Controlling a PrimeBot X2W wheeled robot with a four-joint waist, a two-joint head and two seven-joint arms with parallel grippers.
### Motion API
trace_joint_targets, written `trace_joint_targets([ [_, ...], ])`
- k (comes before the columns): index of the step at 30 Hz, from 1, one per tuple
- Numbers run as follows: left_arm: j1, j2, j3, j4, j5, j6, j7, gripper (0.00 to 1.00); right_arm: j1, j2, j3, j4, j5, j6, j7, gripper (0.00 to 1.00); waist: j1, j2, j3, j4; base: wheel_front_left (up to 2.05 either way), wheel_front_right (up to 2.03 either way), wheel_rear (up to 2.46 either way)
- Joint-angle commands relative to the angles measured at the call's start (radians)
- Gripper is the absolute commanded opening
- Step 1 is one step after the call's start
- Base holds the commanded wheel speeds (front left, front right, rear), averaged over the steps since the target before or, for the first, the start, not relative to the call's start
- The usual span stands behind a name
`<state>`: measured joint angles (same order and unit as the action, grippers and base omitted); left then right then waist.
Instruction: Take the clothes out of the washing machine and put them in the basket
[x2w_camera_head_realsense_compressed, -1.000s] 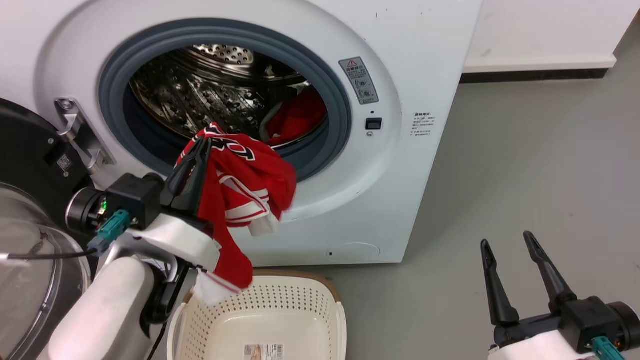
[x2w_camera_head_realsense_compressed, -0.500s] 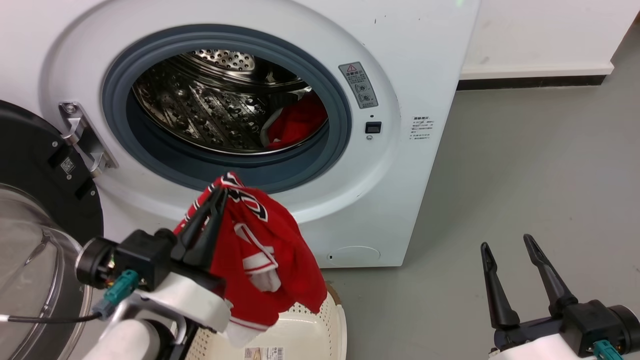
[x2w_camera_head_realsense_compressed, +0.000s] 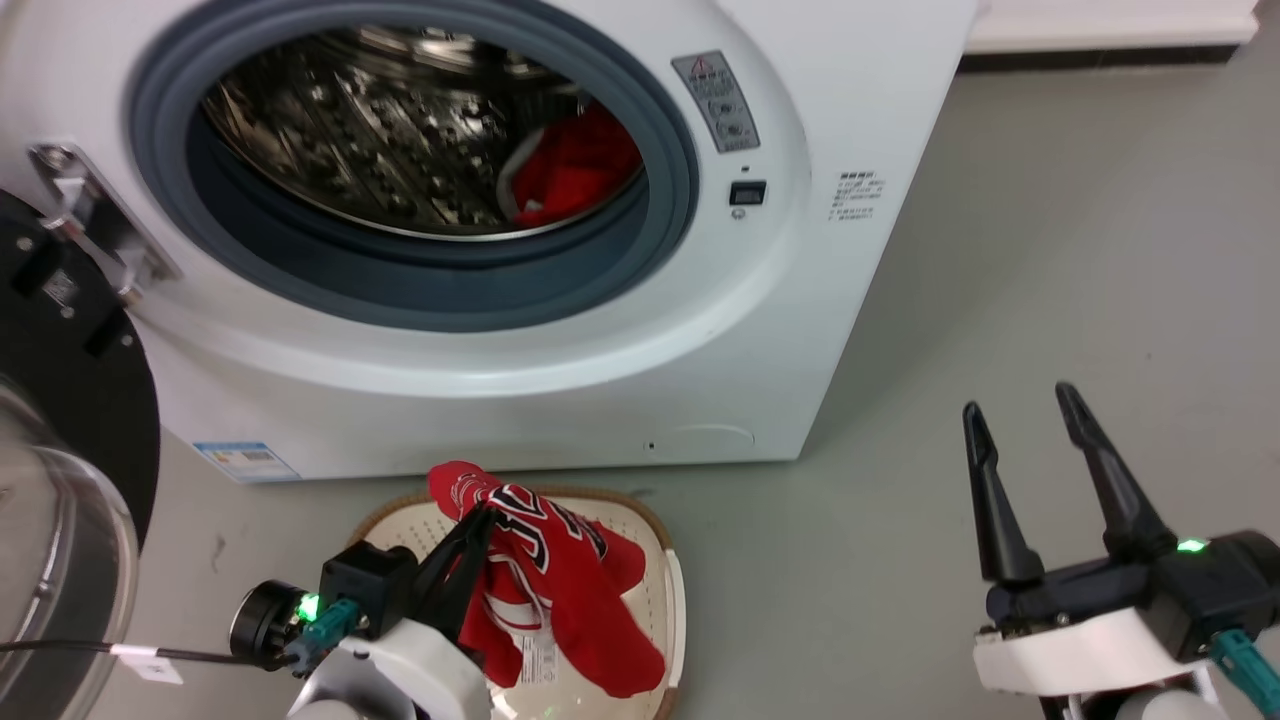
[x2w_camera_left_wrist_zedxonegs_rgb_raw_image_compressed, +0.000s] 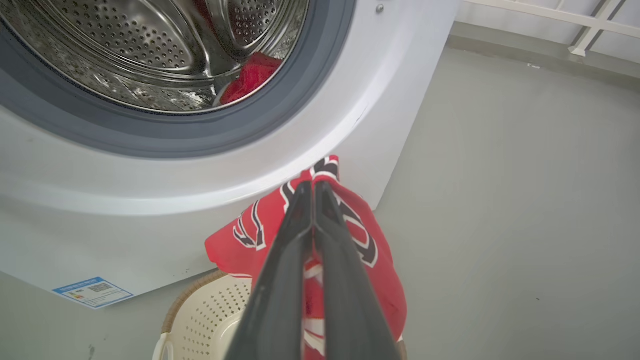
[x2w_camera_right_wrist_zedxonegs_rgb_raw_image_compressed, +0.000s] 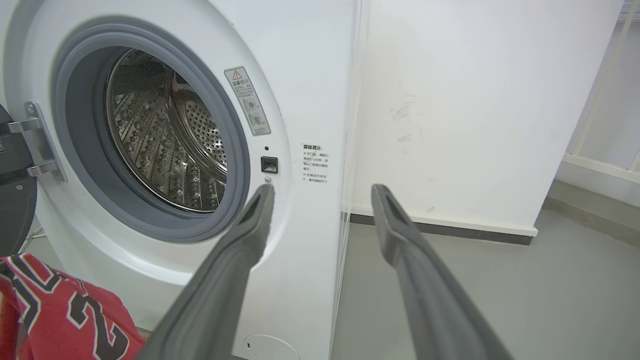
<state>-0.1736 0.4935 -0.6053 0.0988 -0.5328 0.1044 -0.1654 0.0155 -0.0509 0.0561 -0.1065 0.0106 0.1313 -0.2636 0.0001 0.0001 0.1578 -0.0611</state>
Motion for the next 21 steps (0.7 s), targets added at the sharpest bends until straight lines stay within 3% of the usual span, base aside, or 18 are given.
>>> trace_joint_targets([
  [1, -0.025, -0.015, 0.004, 0.032, -0.009, -0.01, -0.017, 0.0, -0.024, 0.001, 0.002, -0.014, 0.006, -0.001, -0.002, 1.0, -0.0001, -0.0001, 0.051, -0.011, 0.0, 0.0, 0.0],
  [14, -0.25, -0.134, 0.005, 0.519, -0.008, -0.12, -0.087, 0.0, -0.174, 0.001, 0.0, -0.101, 0.017, -0.001, -0.002, 1.0, -0.0001, -0.0001, 0.33, -0.048, 0.0, 0.0, 0.0],
  [21, -0.412, -0.193, -0.025, 0.765, 0.041, -0.159, -0.096, 0.0, -0.242, 0.001, -0.016, -0.131, 0.028, -0.001, -0.002, 1.0, -0.0001, -0.0001, 0.471, -0.056, 0.0, 0.0, 0.0],
])
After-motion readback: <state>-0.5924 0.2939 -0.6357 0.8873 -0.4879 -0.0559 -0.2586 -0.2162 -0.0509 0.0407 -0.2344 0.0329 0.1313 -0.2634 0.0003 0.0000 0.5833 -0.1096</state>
